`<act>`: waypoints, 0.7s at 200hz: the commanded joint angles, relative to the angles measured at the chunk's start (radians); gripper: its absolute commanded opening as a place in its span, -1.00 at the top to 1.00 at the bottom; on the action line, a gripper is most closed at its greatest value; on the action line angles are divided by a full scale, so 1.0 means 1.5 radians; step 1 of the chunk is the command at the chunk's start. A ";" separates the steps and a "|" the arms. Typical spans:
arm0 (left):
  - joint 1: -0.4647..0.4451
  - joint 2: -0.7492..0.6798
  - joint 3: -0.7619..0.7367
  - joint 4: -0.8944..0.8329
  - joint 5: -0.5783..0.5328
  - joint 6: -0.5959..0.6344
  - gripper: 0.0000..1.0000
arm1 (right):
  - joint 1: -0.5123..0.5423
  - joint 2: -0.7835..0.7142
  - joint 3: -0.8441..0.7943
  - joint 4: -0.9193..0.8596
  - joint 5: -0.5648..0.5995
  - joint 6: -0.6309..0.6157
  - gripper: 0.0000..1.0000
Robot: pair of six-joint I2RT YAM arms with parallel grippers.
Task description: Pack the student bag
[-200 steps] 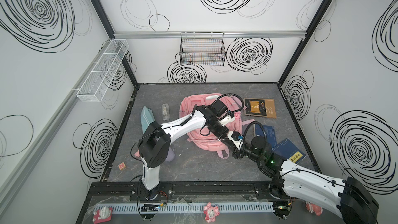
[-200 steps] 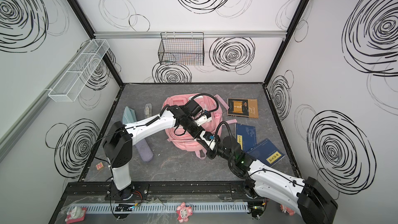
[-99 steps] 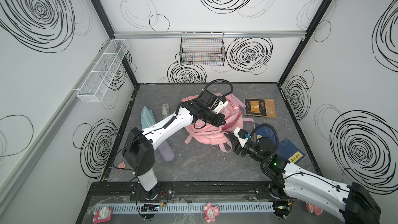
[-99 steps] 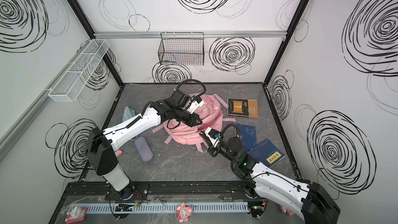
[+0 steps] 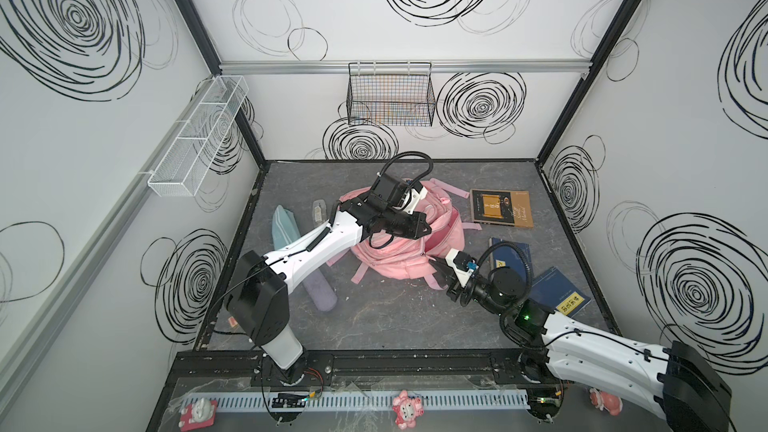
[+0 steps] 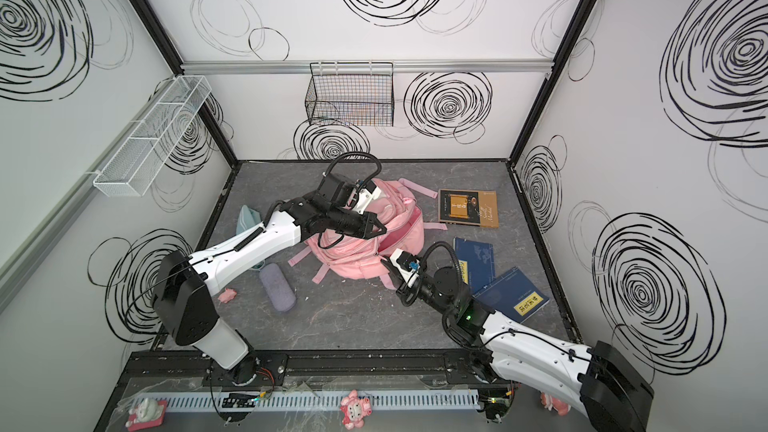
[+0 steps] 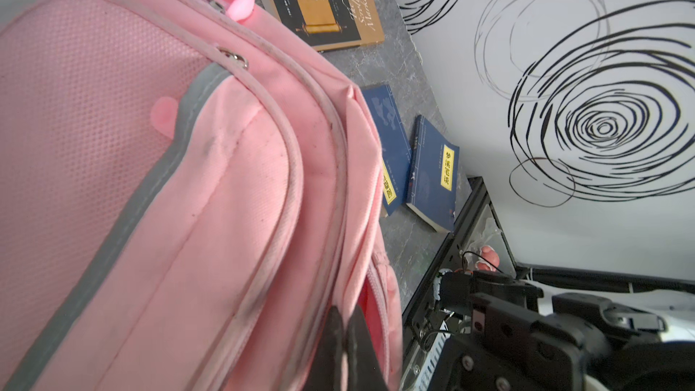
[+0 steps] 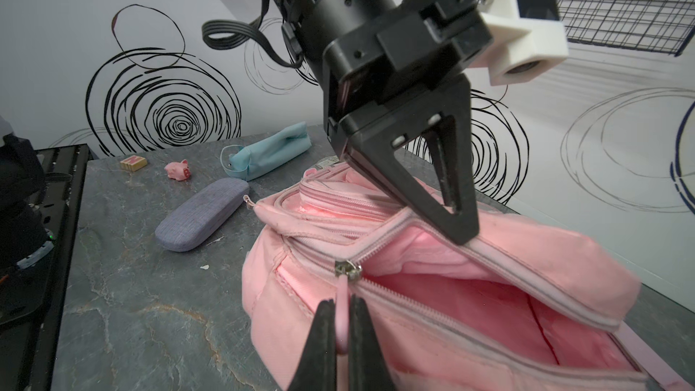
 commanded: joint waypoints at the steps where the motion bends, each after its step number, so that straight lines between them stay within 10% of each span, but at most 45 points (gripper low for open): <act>1: 0.023 0.005 0.042 0.137 -0.076 -0.042 1.00 | 0.030 0.014 0.030 -0.014 -0.018 -0.029 1.00; 140: 0.034 0.005 0.063 0.189 -0.076 -0.097 1.00 | 0.119 0.125 0.090 -0.007 0.107 -0.022 1.00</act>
